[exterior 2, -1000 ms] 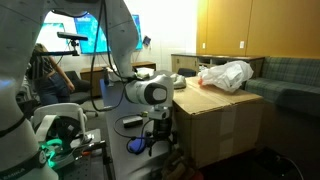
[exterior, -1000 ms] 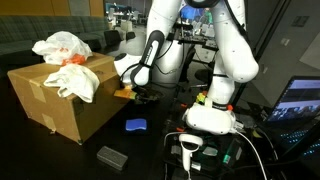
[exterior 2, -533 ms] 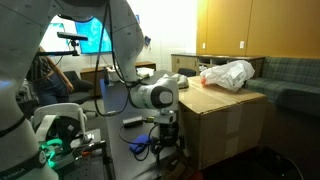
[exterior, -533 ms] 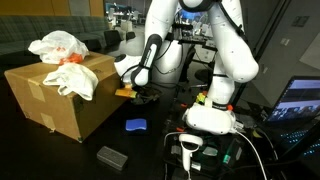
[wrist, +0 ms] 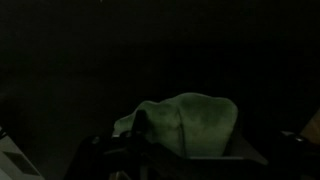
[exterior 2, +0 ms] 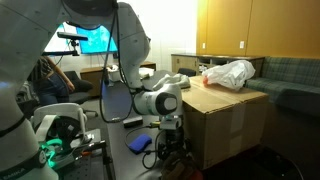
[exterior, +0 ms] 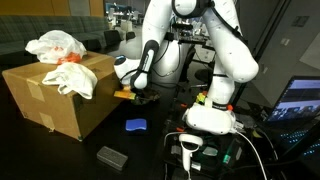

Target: Take the objects on the box and put it on the table while putting the objects on the table on the box

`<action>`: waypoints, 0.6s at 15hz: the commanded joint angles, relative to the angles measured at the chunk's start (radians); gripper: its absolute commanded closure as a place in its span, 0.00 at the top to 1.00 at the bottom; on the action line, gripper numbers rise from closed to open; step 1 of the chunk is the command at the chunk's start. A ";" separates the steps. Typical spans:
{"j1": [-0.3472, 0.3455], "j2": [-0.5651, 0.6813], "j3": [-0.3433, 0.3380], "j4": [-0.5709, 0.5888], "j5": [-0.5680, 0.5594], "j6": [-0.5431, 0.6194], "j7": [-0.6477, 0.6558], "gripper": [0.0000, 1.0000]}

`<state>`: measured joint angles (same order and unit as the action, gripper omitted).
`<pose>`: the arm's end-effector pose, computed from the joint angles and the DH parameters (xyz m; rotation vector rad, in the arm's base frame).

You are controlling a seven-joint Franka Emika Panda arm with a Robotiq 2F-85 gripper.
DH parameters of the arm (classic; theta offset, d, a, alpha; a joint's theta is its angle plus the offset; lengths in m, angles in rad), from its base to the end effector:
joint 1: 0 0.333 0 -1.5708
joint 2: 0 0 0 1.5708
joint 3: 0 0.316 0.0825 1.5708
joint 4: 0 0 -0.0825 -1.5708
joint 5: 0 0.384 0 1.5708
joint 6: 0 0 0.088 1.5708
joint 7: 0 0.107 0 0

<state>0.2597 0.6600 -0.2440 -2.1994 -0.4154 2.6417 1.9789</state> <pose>0.5104 0.0047 0.0708 1.9963 -1.9361 0.2004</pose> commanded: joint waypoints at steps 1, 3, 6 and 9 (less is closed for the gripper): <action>-0.008 0.053 -0.006 0.045 0.022 0.034 -0.051 0.91; -0.010 0.055 -0.008 0.048 0.031 0.037 -0.063 0.68; -0.006 0.051 -0.012 0.052 0.036 0.029 -0.074 0.44; 0.007 0.035 -0.017 0.045 0.030 0.015 -0.071 0.21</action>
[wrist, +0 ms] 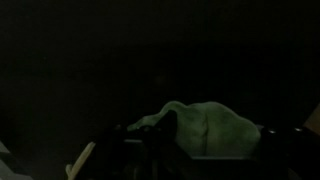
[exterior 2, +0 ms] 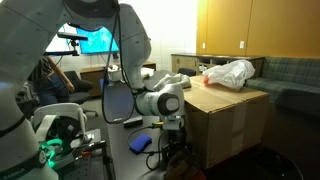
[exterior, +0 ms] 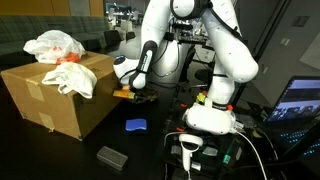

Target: Take the objects on the box and put it on the table while putting the objects on the table on the box

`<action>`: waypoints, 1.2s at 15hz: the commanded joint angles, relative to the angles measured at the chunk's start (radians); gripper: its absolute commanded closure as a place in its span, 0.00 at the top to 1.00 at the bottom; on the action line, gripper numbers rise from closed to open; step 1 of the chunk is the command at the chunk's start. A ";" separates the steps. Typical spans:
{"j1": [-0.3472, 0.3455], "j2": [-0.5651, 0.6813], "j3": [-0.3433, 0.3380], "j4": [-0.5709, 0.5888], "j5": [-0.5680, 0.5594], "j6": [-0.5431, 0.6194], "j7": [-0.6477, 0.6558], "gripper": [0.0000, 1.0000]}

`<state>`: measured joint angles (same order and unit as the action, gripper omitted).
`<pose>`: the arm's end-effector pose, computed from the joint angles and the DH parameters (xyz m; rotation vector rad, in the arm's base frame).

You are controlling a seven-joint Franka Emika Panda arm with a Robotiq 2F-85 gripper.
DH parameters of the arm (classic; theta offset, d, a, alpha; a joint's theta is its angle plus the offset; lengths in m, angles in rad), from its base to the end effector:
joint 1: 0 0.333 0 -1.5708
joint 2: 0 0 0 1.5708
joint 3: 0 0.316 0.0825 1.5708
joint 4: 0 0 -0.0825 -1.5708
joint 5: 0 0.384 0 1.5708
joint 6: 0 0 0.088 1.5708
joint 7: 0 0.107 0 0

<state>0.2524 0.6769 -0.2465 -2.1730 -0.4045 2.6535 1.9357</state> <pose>0.5198 0.0008 0.0700 2.0323 -1.9183 0.2052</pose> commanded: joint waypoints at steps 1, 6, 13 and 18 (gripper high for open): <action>0.016 0.015 -0.016 0.019 0.018 0.000 -0.029 0.14; 0.043 -0.059 -0.019 -0.027 -0.008 -0.013 -0.062 0.02; 0.101 -0.315 -0.014 -0.153 -0.094 -0.055 -0.124 0.00; 0.054 -0.553 0.046 -0.224 -0.141 -0.149 -0.149 0.00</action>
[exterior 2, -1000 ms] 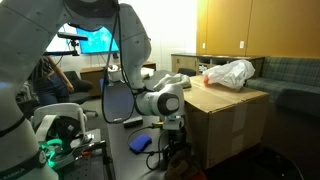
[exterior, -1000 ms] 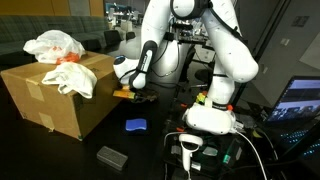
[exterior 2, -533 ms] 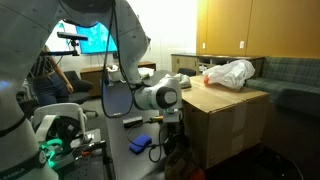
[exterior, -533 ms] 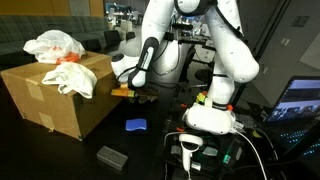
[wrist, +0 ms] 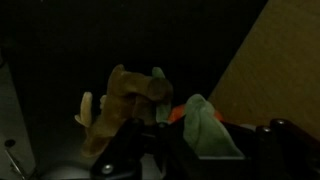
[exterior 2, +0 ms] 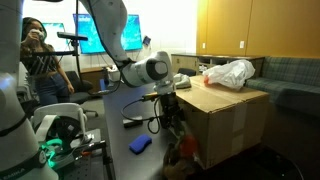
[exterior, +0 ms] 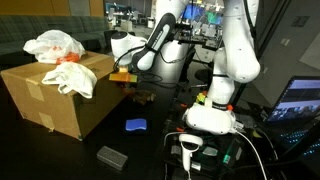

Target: Take the objects on the box and put it on the table while putting the objects on the table on the box

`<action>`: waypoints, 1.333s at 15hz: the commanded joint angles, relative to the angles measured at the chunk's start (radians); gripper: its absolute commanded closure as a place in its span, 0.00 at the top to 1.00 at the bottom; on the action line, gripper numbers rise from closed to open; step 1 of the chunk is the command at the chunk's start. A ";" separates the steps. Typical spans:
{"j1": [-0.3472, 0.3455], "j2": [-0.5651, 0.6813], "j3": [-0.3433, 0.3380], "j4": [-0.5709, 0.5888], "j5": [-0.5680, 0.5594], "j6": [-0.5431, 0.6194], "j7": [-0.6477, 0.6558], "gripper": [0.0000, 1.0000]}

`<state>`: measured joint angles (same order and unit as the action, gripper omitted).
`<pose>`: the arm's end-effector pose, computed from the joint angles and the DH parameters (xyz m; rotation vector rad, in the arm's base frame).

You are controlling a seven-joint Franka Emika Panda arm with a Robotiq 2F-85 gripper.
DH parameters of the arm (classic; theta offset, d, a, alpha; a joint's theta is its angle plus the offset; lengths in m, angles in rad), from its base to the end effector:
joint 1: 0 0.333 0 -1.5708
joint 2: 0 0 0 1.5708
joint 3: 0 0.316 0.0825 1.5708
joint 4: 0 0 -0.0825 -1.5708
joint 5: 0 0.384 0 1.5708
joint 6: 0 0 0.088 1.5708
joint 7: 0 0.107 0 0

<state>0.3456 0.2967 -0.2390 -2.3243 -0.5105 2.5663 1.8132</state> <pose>0.5117 0.0591 0.2102 2.3297 -1.6962 0.3484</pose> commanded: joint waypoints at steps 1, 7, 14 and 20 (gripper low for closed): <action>-0.057 -0.219 0.059 -0.080 -0.032 -0.087 -0.038 0.00; -0.184 -0.425 0.196 -0.050 0.057 -0.249 -0.181 0.00; -0.259 -0.458 0.288 0.110 0.142 -0.371 -0.348 0.00; -0.280 -0.342 0.301 0.293 0.129 -0.349 -0.489 0.00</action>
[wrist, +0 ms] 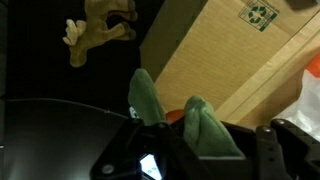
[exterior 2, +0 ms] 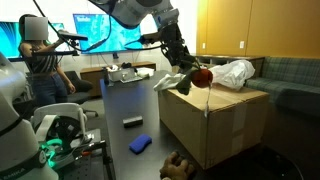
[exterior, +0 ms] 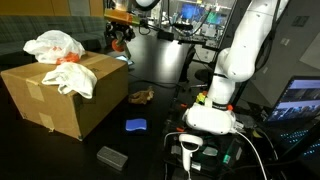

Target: Take the objects on the box and put it on the table while putting the objects on the table on the box

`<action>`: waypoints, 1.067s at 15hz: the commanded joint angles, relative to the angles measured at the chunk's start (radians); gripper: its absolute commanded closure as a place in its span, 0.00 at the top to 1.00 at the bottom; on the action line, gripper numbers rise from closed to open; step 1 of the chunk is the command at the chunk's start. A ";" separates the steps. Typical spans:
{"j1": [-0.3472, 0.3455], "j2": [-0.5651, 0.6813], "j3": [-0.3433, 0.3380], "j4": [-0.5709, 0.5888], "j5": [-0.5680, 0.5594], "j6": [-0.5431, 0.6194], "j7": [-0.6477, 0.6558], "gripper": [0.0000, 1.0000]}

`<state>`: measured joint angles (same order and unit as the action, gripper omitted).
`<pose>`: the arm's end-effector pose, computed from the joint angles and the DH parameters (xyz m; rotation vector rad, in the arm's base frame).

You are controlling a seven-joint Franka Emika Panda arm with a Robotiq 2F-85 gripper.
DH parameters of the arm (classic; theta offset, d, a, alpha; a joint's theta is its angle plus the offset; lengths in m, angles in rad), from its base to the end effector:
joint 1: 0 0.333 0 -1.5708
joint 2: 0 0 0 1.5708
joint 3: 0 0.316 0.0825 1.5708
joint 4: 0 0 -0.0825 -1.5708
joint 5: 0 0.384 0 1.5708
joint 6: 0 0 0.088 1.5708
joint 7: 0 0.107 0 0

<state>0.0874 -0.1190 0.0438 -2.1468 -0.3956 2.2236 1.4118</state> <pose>0.5306 0.0583 0.4755 2.5628 -1.5169 0.5668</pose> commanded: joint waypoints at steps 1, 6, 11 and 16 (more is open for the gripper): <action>-0.020 0.093 0.017 0.145 0.014 -0.007 -0.115 0.00; 0.002 0.157 0.027 0.244 0.005 -0.019 -0.229 0.00; 0.015 0.217 0.038 0.294 0.050 -0.028 -0.362 0.00; 0.027 0.341 0.030 0.360 0.110 -0.011 -0.474 0.00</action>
<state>0.1050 0.1326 0.0790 -1.8761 -0.3220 2.2204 1.0028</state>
